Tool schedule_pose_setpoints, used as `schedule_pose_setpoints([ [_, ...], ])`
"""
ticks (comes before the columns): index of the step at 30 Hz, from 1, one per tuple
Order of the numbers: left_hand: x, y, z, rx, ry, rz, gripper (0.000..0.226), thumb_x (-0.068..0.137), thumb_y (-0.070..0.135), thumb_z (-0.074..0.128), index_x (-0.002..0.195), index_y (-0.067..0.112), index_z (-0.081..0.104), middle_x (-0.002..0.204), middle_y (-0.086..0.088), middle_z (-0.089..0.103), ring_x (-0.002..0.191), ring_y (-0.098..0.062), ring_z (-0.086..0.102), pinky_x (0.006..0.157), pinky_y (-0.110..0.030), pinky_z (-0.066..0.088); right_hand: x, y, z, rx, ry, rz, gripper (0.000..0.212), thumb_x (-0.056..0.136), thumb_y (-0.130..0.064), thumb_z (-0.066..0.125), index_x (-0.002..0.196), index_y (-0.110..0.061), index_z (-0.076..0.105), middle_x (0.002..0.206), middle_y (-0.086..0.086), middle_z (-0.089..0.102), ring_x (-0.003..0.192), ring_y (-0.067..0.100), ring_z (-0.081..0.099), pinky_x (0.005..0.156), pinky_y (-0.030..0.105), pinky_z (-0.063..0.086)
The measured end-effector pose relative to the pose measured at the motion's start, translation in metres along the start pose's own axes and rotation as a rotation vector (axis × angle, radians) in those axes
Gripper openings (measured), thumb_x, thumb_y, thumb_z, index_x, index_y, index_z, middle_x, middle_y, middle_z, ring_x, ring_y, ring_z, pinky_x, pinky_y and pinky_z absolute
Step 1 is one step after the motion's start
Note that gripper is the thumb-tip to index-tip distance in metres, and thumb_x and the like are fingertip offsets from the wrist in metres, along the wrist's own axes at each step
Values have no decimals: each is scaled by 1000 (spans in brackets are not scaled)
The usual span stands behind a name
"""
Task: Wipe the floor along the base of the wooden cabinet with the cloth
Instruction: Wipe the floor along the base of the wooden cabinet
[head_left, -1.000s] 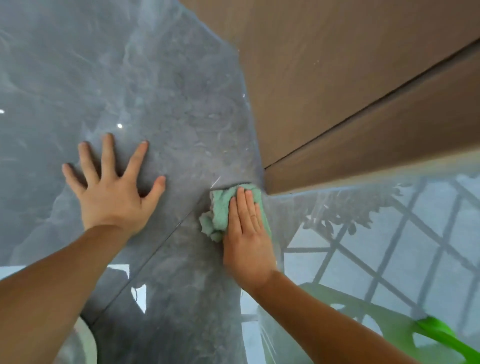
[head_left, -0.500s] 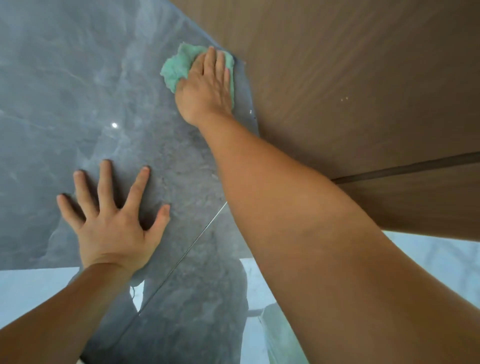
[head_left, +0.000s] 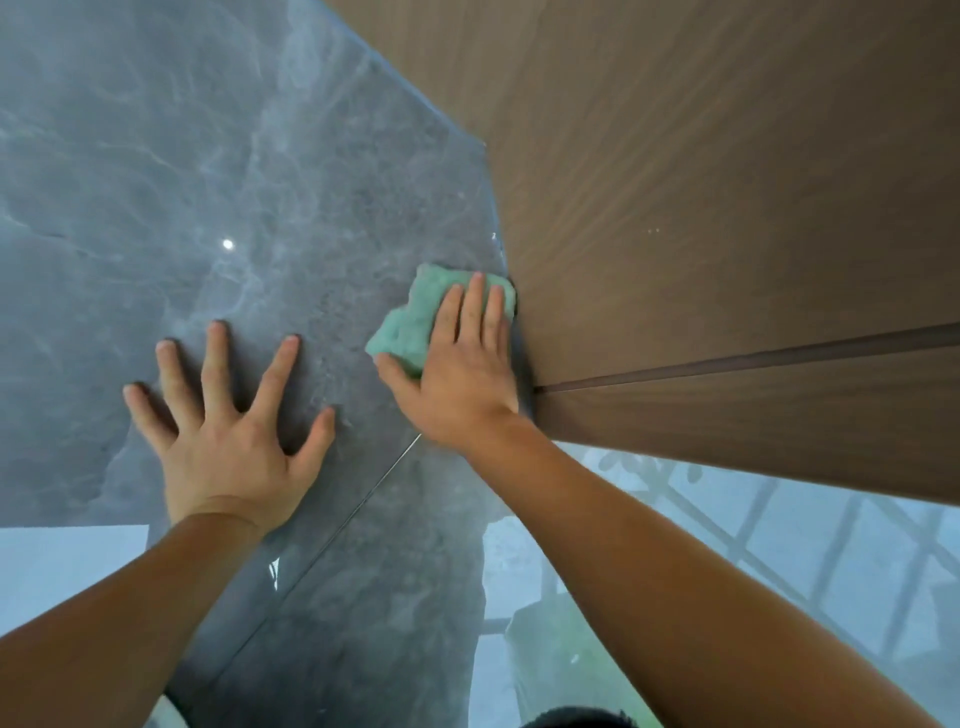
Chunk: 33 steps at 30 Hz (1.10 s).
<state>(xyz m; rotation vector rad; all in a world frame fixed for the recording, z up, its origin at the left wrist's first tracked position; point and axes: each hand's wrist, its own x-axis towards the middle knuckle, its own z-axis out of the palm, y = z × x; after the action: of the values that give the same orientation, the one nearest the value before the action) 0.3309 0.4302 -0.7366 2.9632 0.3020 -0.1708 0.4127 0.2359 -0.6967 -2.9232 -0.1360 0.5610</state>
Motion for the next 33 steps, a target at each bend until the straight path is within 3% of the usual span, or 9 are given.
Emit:
schedule_pose_setpoints([
  [3, -1, -1, 0, 5, 4, 5, 76, 83, 76, 32, 153, 48, 24, 167, -11, 12, 151, -46, 4, 116, -68, 1, 93, -21, -28, 66, 105, 35, 103, 86, -69, 44, 152, 2, 11, 163, 23, 1, 150, 37, -6, 122, 46, -4],
  [5, -2, -3, 4, 19, 32, 13, 77, 83, 76, 32, 153, 47, 25, 167, -11, 13, 151, -47, 5, 116, -66, 1, 147, -44, -43, 162, 96, 154, 107, 83, -73, 42, 152, 1, 9, 163, 20, 1, 150, 35, -7, 121, 46, -7],
  [9, -2, -3, 7, 18, 80, 19, 78, 81, 75, 37, 152, 45, 31, 166, -12, 17, 150, -47, 8, 116, -66, 2, 176, -80, -35, 192, 157, 276, 113, 78, -76, 41, 152, 2, 8, 163, 22, 2, 149, 37, -10, 120, 50, -8],
  [14, -4, -1, 0, -18, 60, 13, 76, 80, 72, 42, 151, 43, 37, 165, -12, 20, 150, -48, 10, 116, -68, 4, 131, -25, -30, -19, 214, -47, 89, 93, -63, 35, 153, -3, 11, 164, 18, 4, 151, 33, -4, 122, 45, 0],
  [18, -1, -1, -1, -27, 33, 4, 75, 82, 75, 37, 151, 46, 32, 166, -11, 17, 150, -48, 8, 116, -69, 3, 68, 4, -21, -74, 157, -27, 90, 92, -61, 39, 154, -2, 9, 164, 18, 2, 151, 33, -3, 122, 42, 6],
  [23, -3, -3, 2, -36, 22, 4, 74, 83, 77, 35, 151, 49, 28, 167, -10, 14, 151, -48, 5, 116, -70, 0, 24, 4, -16, -93, -1, -12, 103, 86, -67, 44, 152, 2, 6, 162, 24, -3, 149, 39, -8, 122, 46, -2],
  [27, -1, -5, 5, -38, 16, 2, 75, 83, 79, 30, 152, 51, 22, 167, -10, 11, 151, -48, 3, 116, -70, -1, -25, 17, 2, -148, -72, -77, 108, 82, -75, 35, 153, -2, -2, 162, 23, -12, 147, 39, -19, 122, 49, -2],
  [33, -1, -6, 5, -62, 23, 13, 74, 84, 77, 32, 152, 49, 23, 167, -12, 12, 150, -51, 3, 115, -72, 1, -72, 39, 21, -123, 0, -150, 103, 83, -72, 39, 154, -5, 6, 164, 18, -4, 150, 34, -10, 123, 45, 7],
])
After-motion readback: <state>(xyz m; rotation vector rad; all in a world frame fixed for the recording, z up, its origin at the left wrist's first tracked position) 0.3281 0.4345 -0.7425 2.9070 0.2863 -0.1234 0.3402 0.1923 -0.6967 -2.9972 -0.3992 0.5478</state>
